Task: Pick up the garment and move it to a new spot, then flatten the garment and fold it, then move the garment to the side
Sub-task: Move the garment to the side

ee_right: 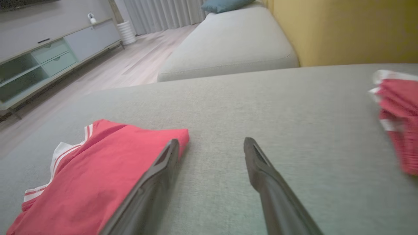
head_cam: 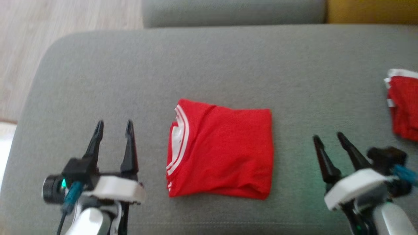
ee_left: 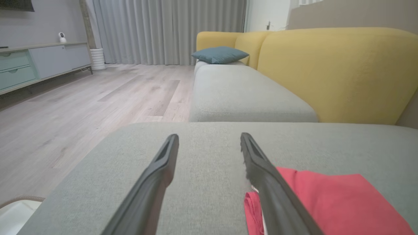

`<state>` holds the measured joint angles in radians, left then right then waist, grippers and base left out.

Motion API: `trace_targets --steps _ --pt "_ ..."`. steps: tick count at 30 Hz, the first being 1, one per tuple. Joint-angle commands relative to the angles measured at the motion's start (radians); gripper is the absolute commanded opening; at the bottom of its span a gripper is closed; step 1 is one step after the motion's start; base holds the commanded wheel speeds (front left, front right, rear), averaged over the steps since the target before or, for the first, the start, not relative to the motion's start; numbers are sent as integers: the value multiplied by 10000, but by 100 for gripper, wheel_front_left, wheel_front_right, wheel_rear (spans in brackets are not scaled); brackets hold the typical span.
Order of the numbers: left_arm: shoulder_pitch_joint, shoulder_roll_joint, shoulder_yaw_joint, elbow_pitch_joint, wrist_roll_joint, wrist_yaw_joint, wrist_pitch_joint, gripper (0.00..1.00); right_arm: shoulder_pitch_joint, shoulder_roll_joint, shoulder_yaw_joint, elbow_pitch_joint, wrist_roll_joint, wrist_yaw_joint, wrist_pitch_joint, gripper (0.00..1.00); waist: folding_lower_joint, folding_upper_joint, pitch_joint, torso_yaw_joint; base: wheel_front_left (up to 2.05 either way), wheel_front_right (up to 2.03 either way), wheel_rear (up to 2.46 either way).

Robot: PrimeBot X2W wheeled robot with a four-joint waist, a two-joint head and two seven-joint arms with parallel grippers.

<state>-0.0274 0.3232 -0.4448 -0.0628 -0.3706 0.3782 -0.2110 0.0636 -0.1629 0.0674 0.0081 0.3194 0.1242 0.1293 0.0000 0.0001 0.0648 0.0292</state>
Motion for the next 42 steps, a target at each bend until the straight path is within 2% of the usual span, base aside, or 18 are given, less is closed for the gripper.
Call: trace_targets --steps 1,4,10,15,16,17,18,22,26,36,37,42 --pt "-730 8 350 -285 116 -31 -147 100 -748 -134 419 -11 109 65 -51 100 0 -1 551 503 0 0 0" --pt "-1271 -270 264 -79 204 -194 -317 100 -1485 3 937 1196 284 65 -33 100 0 -1 1079 999 0 0 0" --pt "-1757 -666 213 341 332 -441 -466 100 -2189 278 1655 2958 543 65 297 100 0 -1 1489 1461 0 0 0" --pt "-1895 -892 249 565 453 -589 -499 100 -2396 427 2162 3626 978 65 793 100 0 -1 1582 1591 0 0 0" --pt "-1910 -922 276 579 483 -614 -501 100 -2420 416 2226 3720 1032 65 928 95 0 -1 1586 1590 0 0 0" --pt "-1918 -949 309 582 522 -635 -502 100 -2452 404 2285 3763 1080 65 1009 37 0 -1 1580 1582 0 0 0" --pt "-1919 -976 342 583 560 -656 -503 100 -2491 384 2327 3754 1112 65 1017 0 0 -1 1576 1567 0 0 0" --pt "-1885 -1002 458 603 729 -742 -505 100 -2556 177 2548 3527 966 65 1035 0 0 -1 1540 1348 0 0 0" --pt "-1840 -931 573 590 855 -786 -506 100 -2564 -130 2691 2953 560 65 911 0 0 -1 1552 727 0 0 0" --pt "-1974 -692 575 327 1010 -911 -479 100 -2616 -1169 2680 1778 300 65 930 0 0 -1 1710 -2043 0 0 0" --pt "-1974 -692 575 327 1010 -911 -479 100 -2616 -1169 2680 1778 300 65 930 0 0 -1 1710 -2043 0 0 0" --pt "-2285 -659 410 228 1095 -1035 -379 100 -2964 -1593 2418 1703 474 65 771 0 0 -1 1943 -3004 0 0 0"
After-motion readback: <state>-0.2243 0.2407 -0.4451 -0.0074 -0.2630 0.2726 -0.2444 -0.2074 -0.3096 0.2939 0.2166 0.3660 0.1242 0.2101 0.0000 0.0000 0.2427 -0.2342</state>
